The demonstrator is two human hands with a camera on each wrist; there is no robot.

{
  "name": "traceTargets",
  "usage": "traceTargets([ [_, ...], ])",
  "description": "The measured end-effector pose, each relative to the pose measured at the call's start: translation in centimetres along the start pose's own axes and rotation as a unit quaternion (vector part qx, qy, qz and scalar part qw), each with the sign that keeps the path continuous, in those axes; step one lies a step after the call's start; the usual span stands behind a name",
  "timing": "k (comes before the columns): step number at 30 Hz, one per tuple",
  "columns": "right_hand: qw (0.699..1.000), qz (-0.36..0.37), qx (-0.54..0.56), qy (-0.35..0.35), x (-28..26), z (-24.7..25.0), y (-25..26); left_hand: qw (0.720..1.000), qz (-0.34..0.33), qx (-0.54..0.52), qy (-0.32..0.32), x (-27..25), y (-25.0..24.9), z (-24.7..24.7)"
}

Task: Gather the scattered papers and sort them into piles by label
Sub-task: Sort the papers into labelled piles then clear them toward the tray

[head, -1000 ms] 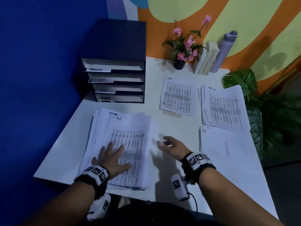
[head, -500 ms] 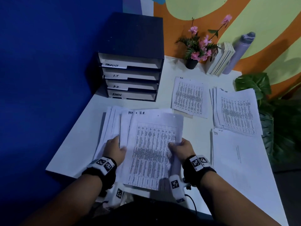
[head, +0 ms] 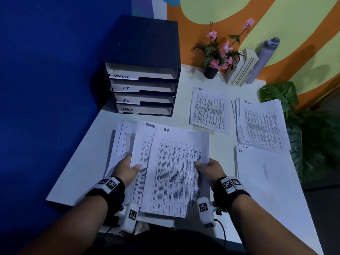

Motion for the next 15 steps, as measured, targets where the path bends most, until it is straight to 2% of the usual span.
traceTargets([
  [3,0.999,0.033,-0.005,0.015,-0.1,-1.0,1.4,0.997,-0.032,-0.072,0.008,-1.1,-2.5,-0.2],
  [6,0.997,0.075,0.005,0.011,-0.6,-1.7,3.4,0.996,-0.053,-0.073,-0.017,-0.9,-3.6,0.0],
  [9,0.995,0.089,0.013,0.034,-0.6,-1.8,4.3,0.992,-0.006,-0.076,-0.100,-0.2,-3.2,1.7],
  [12,0.991,0.089,-0.067,0.068,-0.7,-1.6,4.1,0.984,0.034,-0.086,-0.151,0.7,-2.4,3.0],
  [15,0.983,0.135,-0.121,-0.003,-0.7,0.1,4.7,0.989,0.046,-0.030,-0.139,1.2,-2.5,2.9],
])
Point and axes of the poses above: each hand's wrist, its own x-axis towards the middle knuckle, its own z-axis out of the back of the hand, y = z × x, the point moved 8 cm from there along x, towards the middle knuckle, and after that the axes turned 12 degrees about x, right-handed, at the moved point
